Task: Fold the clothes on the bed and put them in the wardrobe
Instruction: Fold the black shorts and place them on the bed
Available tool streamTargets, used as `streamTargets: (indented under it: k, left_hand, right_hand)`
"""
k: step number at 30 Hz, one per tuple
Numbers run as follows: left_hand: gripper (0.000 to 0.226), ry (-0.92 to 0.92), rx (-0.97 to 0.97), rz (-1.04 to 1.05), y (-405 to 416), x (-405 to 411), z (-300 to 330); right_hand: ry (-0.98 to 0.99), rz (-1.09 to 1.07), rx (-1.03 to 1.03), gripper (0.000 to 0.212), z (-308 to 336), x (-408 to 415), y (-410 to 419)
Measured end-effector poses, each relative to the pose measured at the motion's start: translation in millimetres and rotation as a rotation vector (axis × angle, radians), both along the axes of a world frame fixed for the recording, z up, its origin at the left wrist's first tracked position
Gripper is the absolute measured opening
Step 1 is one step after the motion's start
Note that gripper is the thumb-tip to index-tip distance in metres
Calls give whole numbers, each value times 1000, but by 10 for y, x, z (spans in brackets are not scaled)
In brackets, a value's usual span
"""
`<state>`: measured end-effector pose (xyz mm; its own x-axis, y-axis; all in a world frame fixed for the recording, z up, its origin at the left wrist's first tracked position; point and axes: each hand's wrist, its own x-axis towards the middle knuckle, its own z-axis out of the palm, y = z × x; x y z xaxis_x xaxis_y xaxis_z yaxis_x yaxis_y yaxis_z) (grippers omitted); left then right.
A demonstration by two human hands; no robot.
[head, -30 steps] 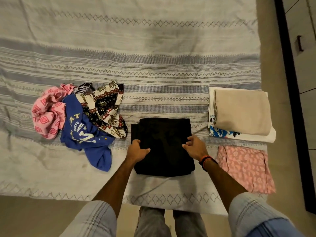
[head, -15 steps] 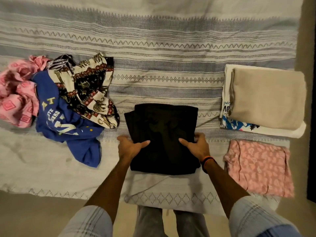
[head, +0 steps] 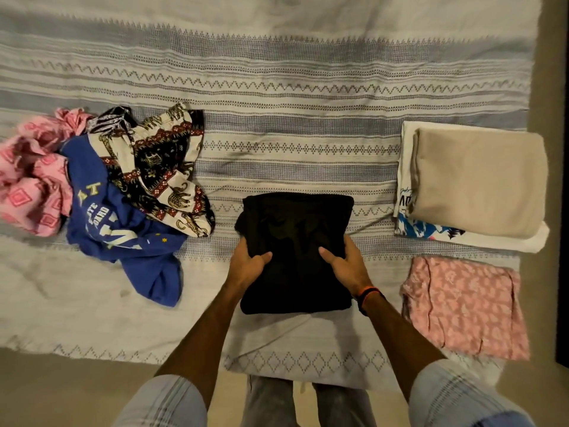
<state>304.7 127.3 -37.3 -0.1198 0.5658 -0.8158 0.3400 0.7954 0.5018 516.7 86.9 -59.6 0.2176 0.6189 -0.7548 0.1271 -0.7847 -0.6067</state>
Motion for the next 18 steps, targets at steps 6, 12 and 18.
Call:
streamTargets:
  k: [6, 12, 18]
  left_hand:
    - [61, -56, 62, 28, 144, 171, 342]
    - [58, -125, 110, 36, 444, 445, 712]
    - [59, -160, 138, 18, 902, 790, 931]
  right_hand:
    - [5, -36, 49, 74, 339, 115, 187]
    - [-13, -69, 114, 80, 697, 376, 405]
    - [-16, -100, 160, 63, 962, 713, 802]
